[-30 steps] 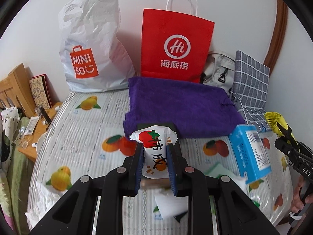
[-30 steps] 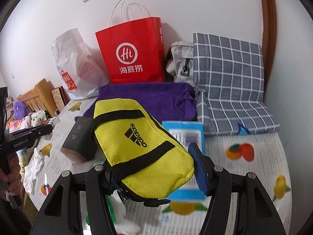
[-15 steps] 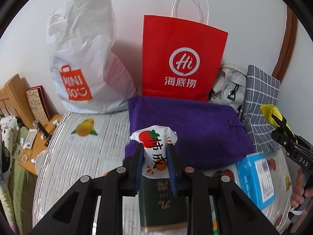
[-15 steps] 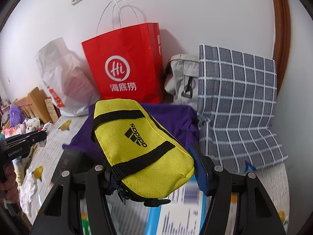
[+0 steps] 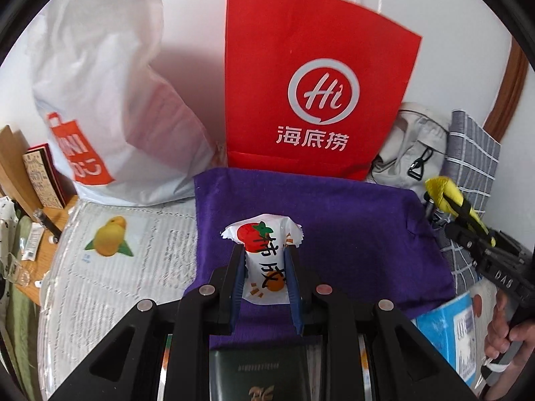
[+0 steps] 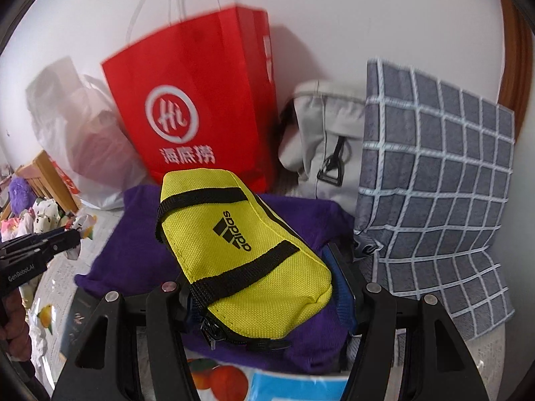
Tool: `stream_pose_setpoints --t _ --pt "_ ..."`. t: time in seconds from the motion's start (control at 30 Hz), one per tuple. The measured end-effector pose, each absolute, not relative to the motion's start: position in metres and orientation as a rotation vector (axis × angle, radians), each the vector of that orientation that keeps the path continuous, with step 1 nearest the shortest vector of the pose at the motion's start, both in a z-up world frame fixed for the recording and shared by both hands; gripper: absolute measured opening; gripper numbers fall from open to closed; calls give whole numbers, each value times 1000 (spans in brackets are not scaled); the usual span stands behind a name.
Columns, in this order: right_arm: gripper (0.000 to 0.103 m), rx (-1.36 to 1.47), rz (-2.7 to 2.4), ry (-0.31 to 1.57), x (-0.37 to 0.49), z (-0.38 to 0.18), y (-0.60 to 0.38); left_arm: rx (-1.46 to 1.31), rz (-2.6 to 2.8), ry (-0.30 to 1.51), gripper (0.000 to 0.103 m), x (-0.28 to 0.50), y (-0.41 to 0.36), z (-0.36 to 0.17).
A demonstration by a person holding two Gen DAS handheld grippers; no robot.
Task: Organize soft objects
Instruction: 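Carry the yellow pouch and white snack packet with both grippers over the purple towel, then lower both items onto the purple towel and open both grippers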
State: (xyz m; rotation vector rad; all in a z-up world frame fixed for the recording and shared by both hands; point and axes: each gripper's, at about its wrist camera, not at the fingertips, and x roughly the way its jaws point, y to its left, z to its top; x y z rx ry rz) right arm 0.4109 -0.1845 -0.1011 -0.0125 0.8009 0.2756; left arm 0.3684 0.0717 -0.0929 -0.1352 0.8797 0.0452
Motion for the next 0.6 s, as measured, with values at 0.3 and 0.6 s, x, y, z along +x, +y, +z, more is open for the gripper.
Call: stream_pose_setpoints --t 0.3,0.6 --pt "62 -56 278 922 441 -142 -181 -200 31 978 23 429 72 -125" --pt "65 -14 289 1028 452 -170 -190 -252 28 1031 24 453 78 -158"
